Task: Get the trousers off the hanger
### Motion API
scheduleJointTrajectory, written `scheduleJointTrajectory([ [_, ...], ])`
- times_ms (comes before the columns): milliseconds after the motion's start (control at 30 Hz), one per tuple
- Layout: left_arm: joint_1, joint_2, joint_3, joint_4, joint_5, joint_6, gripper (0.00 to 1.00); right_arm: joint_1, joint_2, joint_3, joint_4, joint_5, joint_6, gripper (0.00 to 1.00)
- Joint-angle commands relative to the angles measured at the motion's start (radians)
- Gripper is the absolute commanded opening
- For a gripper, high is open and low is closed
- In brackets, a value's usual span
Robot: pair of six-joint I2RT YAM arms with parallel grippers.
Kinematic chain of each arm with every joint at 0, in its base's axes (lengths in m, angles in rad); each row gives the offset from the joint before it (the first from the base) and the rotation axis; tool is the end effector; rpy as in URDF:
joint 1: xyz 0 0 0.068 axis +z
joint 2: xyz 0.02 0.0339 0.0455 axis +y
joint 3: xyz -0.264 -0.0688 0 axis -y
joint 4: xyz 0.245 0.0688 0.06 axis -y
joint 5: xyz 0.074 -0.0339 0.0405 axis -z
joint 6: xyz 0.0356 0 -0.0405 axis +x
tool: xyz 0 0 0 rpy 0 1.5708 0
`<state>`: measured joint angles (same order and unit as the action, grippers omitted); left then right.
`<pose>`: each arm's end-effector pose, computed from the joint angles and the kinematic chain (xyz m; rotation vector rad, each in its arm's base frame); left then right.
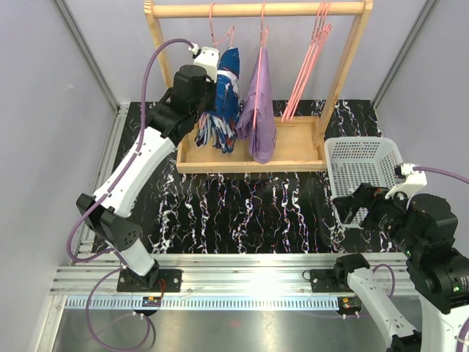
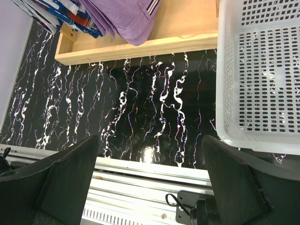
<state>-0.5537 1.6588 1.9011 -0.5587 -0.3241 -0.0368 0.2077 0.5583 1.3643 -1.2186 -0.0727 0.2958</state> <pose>0.3199 -0.1844 0.4600 0.2621 1.8530 -0.1013 0.0217 0.0072 0.4278 0.0406 2.0037 0.3969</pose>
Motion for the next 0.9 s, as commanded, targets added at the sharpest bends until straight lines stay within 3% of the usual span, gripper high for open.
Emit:
scheduleJointTrajectory([
  [0, 0.003, -0.004, 0.032, 0.069, -0.042, 0.008, 0.18, 0.006, -0.005, -0.001, -0.001, -0.021, 0.005, 0.99],
  [100, 0.003, 0.001, 0.058, 0.057, -0.049, -0.009, 0.0, 0.006, -0.005, -0.007, 0.001, -0.027, 0.006, 1.0],
  [567, 0.0, -0.033, 0.265, 0.026, -0.056, -0.058, 0.0, 0.004, -0.008, -0.037, 0.031, -0.044, 0.019, 1.0],
  [867, 0.001, -0.068, 0.309, 0.048, -0.027, -0.093, 0.0, 0.004, -0.009, -0.03, 0.01, -0.052, 0.013, 0.99],
])
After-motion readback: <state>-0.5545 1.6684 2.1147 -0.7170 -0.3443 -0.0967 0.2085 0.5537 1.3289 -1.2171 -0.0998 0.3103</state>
